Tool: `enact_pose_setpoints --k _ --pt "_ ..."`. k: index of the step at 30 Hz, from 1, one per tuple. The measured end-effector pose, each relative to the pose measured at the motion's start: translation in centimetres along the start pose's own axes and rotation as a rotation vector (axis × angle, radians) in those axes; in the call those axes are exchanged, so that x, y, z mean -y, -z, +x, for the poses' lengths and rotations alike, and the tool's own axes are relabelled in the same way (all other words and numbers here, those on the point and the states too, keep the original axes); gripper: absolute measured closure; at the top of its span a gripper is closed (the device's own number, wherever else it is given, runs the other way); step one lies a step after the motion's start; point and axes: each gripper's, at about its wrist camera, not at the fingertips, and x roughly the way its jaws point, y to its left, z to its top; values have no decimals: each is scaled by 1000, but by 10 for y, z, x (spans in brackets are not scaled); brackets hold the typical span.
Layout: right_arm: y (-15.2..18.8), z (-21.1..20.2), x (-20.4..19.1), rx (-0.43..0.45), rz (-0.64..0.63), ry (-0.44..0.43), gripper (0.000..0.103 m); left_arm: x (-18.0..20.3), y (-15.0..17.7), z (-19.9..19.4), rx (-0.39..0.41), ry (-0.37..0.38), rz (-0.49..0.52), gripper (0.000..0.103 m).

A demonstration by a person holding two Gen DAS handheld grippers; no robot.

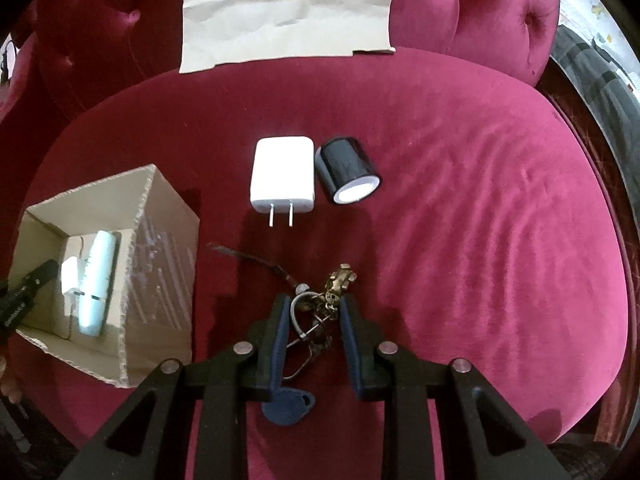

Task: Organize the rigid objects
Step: 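Lift the keyring with the right gripper and carry it over the box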

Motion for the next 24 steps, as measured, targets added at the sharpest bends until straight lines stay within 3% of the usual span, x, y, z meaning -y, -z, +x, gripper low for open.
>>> enact_pose_setpoints --k 24 --pt "-22 -70 5 75 11 -16 77 0 0 -1 1 -1 0 98"
